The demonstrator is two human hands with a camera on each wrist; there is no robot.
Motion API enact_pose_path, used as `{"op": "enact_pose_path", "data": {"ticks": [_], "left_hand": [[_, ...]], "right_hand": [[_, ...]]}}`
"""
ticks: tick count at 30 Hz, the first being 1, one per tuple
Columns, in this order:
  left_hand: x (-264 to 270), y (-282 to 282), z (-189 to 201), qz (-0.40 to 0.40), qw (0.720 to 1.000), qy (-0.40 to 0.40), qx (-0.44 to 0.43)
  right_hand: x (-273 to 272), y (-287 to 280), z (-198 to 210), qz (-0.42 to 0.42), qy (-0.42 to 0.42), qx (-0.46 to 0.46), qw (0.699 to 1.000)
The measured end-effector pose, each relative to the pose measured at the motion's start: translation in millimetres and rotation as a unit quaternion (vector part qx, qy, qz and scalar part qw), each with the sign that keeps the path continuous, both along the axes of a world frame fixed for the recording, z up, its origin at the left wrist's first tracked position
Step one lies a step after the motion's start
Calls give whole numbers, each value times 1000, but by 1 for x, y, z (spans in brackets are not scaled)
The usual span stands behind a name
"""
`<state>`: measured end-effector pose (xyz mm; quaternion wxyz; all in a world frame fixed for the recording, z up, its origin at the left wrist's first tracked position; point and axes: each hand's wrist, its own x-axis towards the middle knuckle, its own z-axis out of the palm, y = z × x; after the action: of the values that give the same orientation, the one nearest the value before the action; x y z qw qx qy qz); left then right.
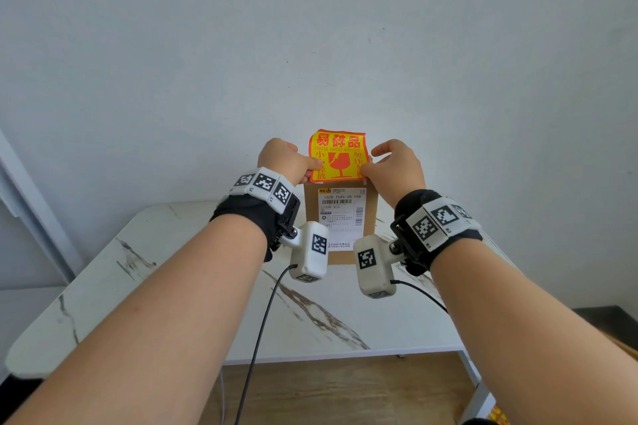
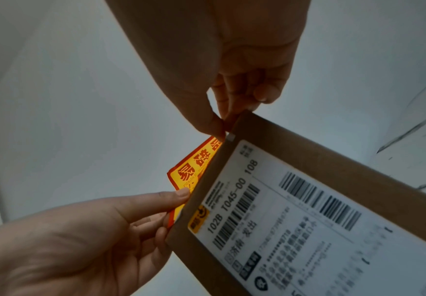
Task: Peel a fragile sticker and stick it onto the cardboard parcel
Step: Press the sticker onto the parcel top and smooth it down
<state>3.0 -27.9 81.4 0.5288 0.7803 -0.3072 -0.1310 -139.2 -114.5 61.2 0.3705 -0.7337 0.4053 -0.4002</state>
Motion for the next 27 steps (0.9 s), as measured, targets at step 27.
{"op": "enact_pose_path", "data": {"ticks": [27], "left_hand": [[-13, -2, -19, -55, 908, -400, 108]], "right_hand": [[3, -6, -10, 37, 34, -20, 999]]}}
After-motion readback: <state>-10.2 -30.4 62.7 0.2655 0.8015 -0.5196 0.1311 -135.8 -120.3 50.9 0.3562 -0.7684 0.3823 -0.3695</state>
